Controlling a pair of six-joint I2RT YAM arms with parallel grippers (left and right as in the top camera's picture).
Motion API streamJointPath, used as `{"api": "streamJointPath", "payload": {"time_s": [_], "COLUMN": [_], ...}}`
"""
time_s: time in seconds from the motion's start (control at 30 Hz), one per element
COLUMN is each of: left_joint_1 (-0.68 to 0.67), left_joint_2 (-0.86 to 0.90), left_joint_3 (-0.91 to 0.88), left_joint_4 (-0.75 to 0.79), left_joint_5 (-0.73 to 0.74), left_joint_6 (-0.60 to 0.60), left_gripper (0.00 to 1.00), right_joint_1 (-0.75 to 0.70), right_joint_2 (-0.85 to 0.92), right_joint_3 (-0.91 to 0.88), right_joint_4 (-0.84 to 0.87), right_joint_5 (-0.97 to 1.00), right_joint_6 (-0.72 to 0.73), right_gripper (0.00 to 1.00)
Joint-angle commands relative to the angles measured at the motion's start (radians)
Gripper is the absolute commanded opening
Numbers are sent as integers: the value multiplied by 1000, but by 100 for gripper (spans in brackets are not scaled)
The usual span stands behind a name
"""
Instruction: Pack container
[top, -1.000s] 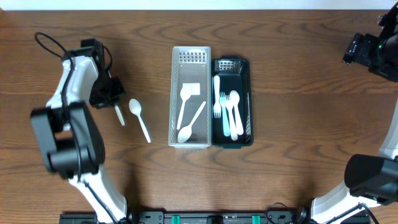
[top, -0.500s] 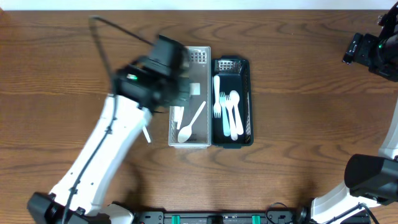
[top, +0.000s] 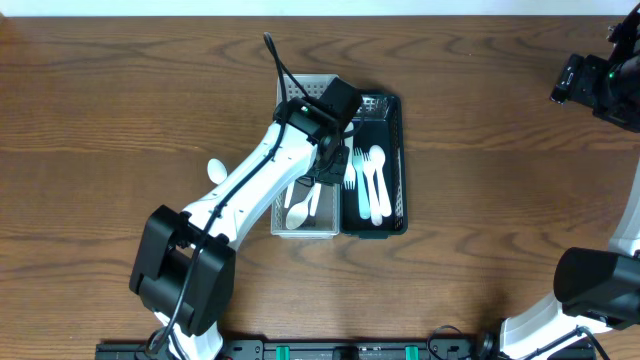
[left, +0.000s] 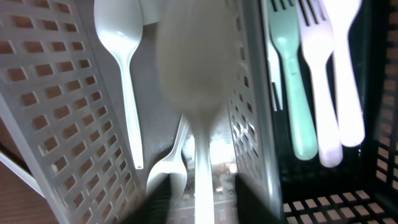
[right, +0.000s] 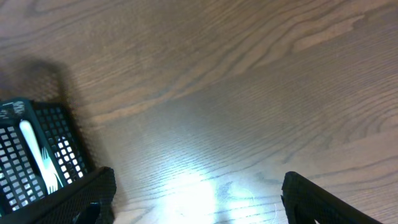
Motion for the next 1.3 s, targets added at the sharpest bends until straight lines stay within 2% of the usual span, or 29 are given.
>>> {"api": "streamJointPath", "payload": {"time_s": [0.0, 0.23, 0.4, 0.47, 0.5, 0.7, 0.9, 1.0, 1.17, 1.27], "left_joint_1": [17, 107, 280, 373, 413, 604, 620, 610, 593, 593], "left_joint_2": [-21, -151, -284, -314, -320, -309, -306, -303, -272, -224], "left_joint_3": [7, 9, 9, 8, 8, -76, -288, -386, -467, -469], "left_joint_4": [0, -5, -34, -66, -83, -112, 31, 118, 213, 229], "left_joint_5": [-21, -23, -24, -23, -23, -15, -14, -11, 44, 45], "left_joint_6": [14, 27, -3, -42, -56, -123, -122, -122, -37, -31], "left_gripper": [42, 42, 43, 49, 51, 52, 52, 59, 64, 67], "right_joint_1": [6, 6, 6, 6, 6, 6, 7, 7, 7, 7], "right_joint_2": [-6, -6, -6, -6, -6, -6, -6, -6, -6, -6], "right_joint_3": [-3, -3, -3, -3, -3, -3, -3, -3, -3, -3], "right_joint_4": [-4, -4, -4, -4, -4, -4, -3, -3, -3, -4], "right_joint_5": [-2, -4, -4, -4, -5, -5, -5, -5, -5, -5], "right_joint_6": [-16, -15, -15, -15, -15, -15, -15, -15, -15, -15], "right_gripper": [89, 88, 89, 89, 88, 88, 89, 88, 88, 88]}}
